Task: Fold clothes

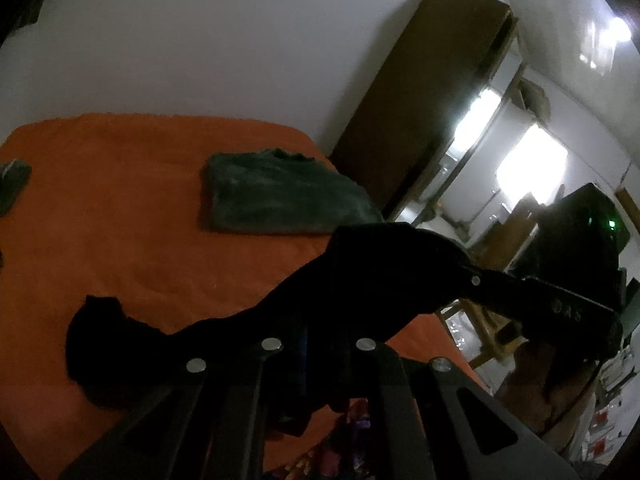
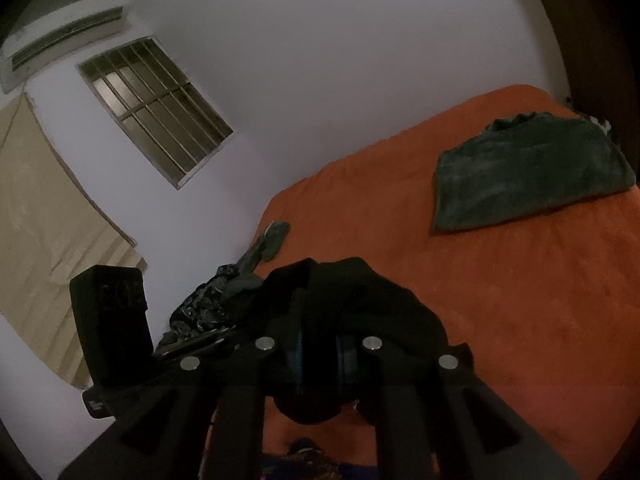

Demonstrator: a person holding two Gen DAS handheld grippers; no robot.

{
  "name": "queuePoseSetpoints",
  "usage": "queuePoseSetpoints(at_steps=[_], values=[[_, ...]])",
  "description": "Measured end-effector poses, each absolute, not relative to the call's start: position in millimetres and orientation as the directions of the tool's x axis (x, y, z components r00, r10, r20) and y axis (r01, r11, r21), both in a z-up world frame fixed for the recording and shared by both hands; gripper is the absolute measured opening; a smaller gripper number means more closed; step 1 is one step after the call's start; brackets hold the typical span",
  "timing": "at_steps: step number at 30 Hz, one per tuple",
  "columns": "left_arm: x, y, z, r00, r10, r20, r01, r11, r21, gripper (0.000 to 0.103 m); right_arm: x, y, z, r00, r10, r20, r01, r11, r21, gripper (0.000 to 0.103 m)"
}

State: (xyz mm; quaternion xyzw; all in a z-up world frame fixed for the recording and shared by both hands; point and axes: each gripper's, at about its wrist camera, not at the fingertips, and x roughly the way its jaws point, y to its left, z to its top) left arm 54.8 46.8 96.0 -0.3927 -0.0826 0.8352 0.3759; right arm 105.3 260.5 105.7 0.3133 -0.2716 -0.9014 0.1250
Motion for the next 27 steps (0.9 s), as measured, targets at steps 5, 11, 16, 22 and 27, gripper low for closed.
queuePoseSetpoints(at_steps=[5,11,16,22,27], values=[[43.9,55.1,79.5,-0.261,0.729,-0.633,-0.542,-0.653,-0.529,0.009,107.2,250.9,105.7,-0.790,-0.345,-0.506,0.042,-0.855,0.516,0.006],[26.9,46.9,62.3,-0.190,0.741,-0.644,-0.424,-0.654,-0.627,0.040,108.9,242.7,107.3,-0.785,-0.346,-0.514,0.079,-0.879,0.470,0.006],[28.4,38.1,66.3,-0.203,0.761,-0.617,-0.432,-0.635,-0.641,0.054,108.9,242.8,105.8,-0.778,-0.356,-0.517,0.097,-0.882,0.461,0.006],[33.5,38.7,70.8,-0.217,0.742,-0.634,-0.448,-0.653,-0.611,0.061,106.5,244.2,101.3,-0.772,-0.347,-0.533,0.085,-0.887,0.454,0.006],[32.0,42.8,68.0,-0.258,0.692,-0.674,-0.442,-0.705,-0.554,0.062,100.8,245.5,94.6,-0.763,-0.340,-0.550,0.069,-0.889,0.453,0.006]])
